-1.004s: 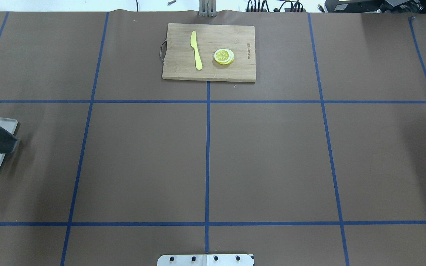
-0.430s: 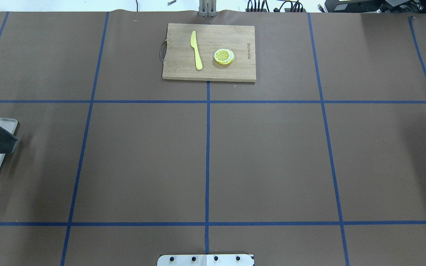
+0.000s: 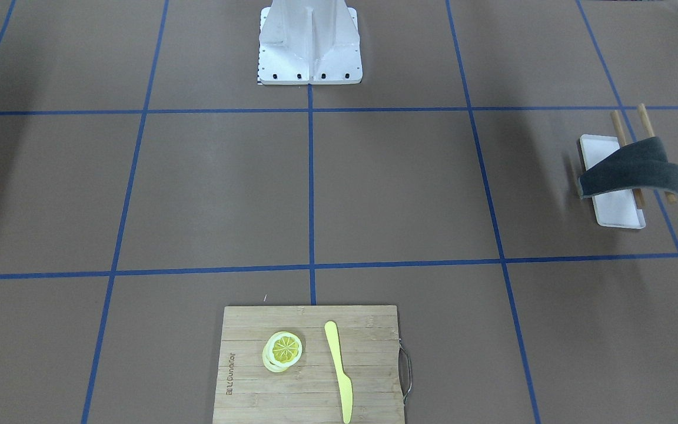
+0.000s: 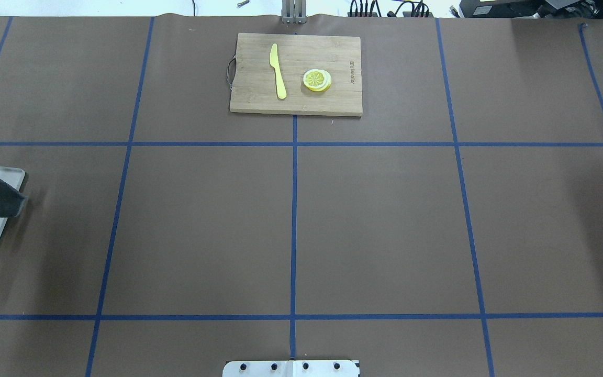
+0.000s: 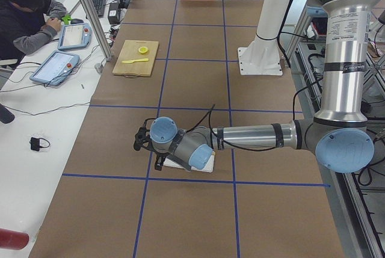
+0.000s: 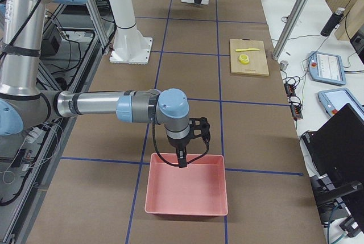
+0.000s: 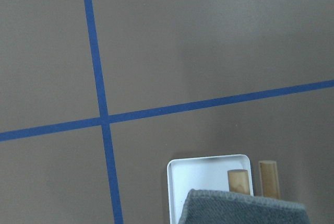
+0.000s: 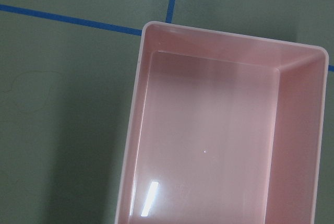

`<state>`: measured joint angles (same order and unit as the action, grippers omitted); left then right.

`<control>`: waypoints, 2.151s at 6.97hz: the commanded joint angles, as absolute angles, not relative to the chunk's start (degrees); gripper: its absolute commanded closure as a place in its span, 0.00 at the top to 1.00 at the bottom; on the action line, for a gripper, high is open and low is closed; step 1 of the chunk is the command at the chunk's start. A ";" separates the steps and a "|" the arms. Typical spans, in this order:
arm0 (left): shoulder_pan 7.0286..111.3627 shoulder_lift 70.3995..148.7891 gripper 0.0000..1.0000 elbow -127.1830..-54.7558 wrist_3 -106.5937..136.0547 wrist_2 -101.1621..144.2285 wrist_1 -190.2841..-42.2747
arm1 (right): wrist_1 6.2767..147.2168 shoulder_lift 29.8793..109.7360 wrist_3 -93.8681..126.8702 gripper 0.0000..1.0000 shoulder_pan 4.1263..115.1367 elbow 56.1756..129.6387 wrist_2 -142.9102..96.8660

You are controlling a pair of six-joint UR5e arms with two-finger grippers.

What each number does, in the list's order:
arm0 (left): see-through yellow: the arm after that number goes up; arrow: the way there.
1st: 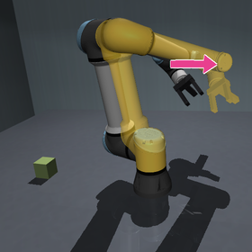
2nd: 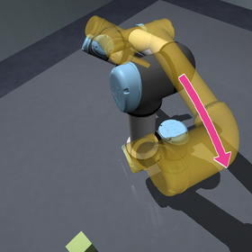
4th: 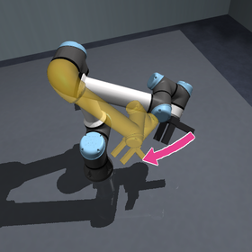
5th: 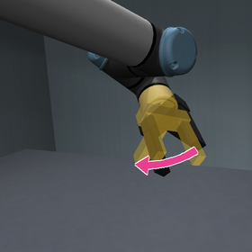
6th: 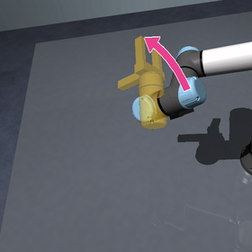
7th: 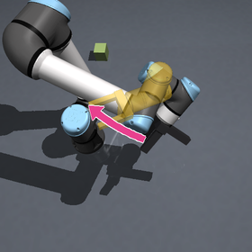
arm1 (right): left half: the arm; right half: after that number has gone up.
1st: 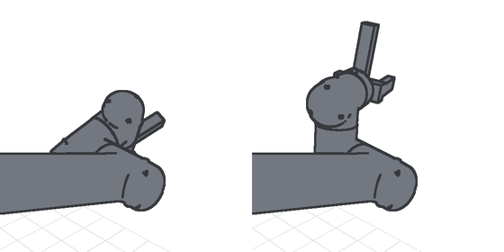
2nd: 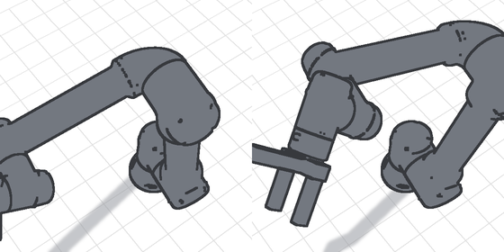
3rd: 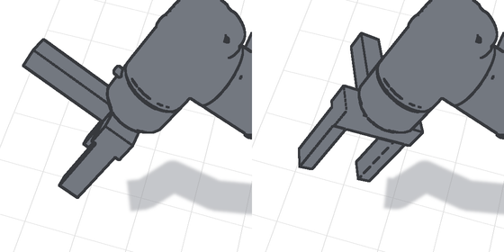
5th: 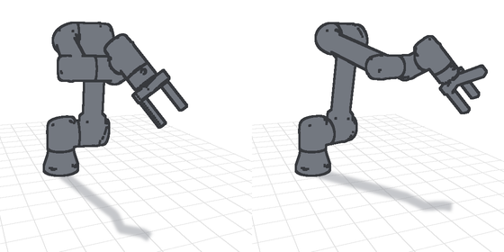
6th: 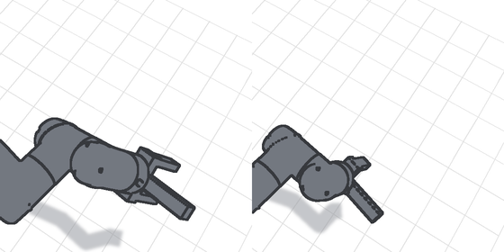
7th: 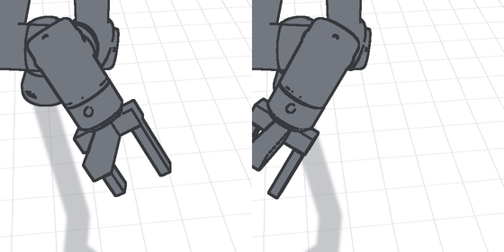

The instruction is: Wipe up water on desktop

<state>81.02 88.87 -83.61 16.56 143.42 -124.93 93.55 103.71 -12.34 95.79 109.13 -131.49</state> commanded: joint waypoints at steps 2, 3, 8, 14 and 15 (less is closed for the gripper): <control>80.86 89.03 0.69 -83.15 17.75 149.15 -125.60 | 93.43 103.71 -12.30 1.00 95.80 109.51 -131.40; 80.86 88.95 0.66 -82.88 17.75 149.24 -125.68 | 93.34 103.62 -12.30 1.00 95.80 109.51 -131.40; 80.33 88.42 0.41 -82.97 18.02 149.24 -127.79 | 93.43 103.54 -12.04 1.00 95.80 109.60 -131.40; 80.33 86.75 0.00 -83.23 26.45 149.24 -137.90 | 93.43 103.71 -12.04 1.00 95.80 109.51 -131.40; 80.42 86.84 0.00 -83.23 26.54 149.24 -137.64 | 93.43 103.71 -12.04 1.00 95.80 109.34 -131.40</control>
<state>80.34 86.84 -83.20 26.08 149.24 -137.41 93.43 103.71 -12.04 95.80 109.45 -131.40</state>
